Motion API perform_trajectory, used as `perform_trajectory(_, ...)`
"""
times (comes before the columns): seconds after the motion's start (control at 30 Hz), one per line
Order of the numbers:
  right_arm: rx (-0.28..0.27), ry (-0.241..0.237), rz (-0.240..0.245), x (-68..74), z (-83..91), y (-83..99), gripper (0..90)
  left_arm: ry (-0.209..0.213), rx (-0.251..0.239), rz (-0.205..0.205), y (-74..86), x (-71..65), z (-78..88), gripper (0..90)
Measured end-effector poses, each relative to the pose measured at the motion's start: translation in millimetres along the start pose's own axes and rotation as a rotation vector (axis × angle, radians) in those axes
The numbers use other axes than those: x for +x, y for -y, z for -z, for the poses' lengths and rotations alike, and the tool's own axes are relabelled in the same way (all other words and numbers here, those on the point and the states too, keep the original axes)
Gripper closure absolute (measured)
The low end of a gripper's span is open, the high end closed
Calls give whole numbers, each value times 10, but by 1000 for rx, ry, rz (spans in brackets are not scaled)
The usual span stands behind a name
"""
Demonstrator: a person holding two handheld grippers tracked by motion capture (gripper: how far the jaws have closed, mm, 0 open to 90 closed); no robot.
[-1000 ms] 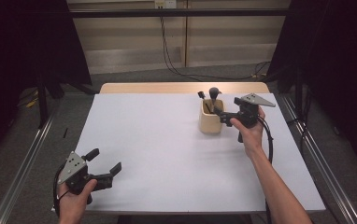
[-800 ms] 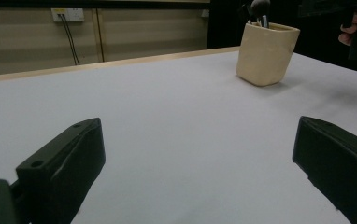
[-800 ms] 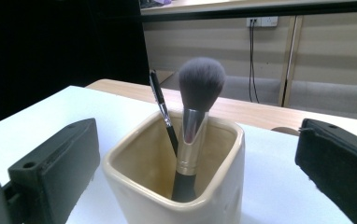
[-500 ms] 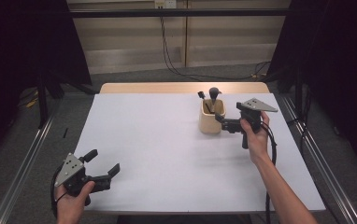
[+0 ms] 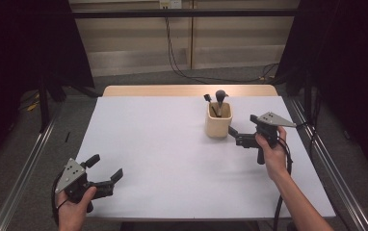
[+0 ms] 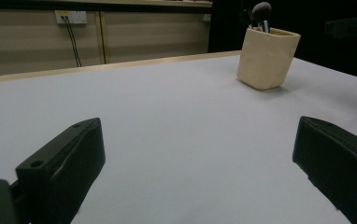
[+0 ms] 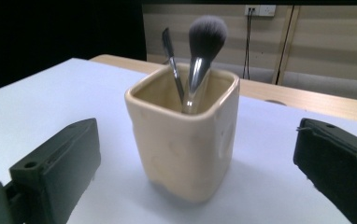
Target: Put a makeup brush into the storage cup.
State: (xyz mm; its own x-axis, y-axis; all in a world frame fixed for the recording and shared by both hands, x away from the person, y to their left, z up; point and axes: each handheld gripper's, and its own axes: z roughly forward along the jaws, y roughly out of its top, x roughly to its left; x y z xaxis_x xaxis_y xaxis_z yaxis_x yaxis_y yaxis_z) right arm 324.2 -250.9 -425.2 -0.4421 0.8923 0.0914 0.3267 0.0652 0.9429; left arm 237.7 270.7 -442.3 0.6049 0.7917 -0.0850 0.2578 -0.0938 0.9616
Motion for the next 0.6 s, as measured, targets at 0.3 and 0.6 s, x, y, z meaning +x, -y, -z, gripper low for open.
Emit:
perform_trajectory(0.3, -5, -6, -5, 9, 237, 108, 2, 7, -3, 5, 2, -14, 0, 24)
perform_trajectory(0.6, -8, -13, -6, 40, 418, 205, 4, 6, -6, 1, 2, -19, -2, 25)
